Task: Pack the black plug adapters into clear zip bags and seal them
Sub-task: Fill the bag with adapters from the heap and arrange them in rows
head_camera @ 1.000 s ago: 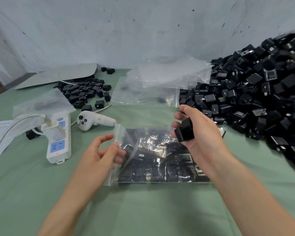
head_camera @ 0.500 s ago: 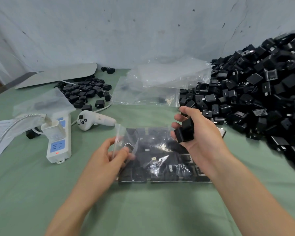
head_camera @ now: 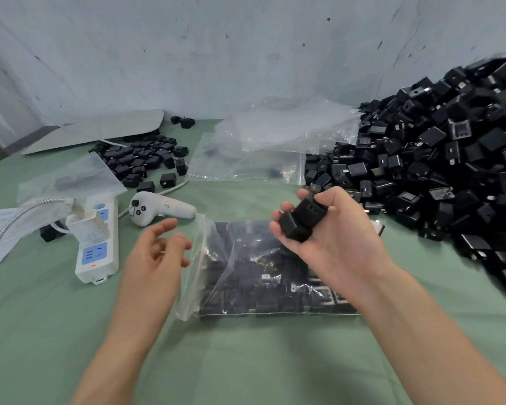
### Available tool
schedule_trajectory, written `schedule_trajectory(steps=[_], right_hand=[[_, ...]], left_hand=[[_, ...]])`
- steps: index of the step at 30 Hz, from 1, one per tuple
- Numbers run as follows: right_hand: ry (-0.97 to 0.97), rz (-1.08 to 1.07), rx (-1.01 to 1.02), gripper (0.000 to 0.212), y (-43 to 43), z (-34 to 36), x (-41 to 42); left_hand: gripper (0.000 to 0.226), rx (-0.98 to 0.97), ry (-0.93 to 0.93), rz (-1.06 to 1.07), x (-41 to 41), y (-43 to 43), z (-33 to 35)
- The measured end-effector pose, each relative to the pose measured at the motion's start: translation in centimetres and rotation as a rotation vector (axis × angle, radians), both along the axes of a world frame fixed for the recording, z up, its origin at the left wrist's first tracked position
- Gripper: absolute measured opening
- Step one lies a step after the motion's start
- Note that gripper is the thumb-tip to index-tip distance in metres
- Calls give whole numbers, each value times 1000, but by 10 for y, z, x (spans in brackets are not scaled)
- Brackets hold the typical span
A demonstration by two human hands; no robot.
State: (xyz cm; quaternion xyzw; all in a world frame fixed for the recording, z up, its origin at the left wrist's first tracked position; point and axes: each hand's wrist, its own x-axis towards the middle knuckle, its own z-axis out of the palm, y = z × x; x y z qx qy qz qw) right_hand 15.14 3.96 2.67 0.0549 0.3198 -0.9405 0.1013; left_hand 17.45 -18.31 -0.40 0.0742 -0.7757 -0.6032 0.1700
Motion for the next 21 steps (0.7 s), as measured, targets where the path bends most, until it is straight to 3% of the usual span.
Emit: schedule_trajectory(steps=[4,9,14,17,21], right_hand=[[-5,36,46,16,-15,-5,-1],[8,-2,91,27,-38,-11,-1],[22,67,122,56,-47,-15,5],[19,40,124,34,-47,-12,5],[87,-112,188,32,-27,0,3]], left_hand=[[14,52,170,-38,6,15,13],[18,101,58,-286,12,54,16],[15,105,-23,-263,8,57,10],[25,121,-58,-291,7,46,14],[44,234,-35,-63,1,4,15]])
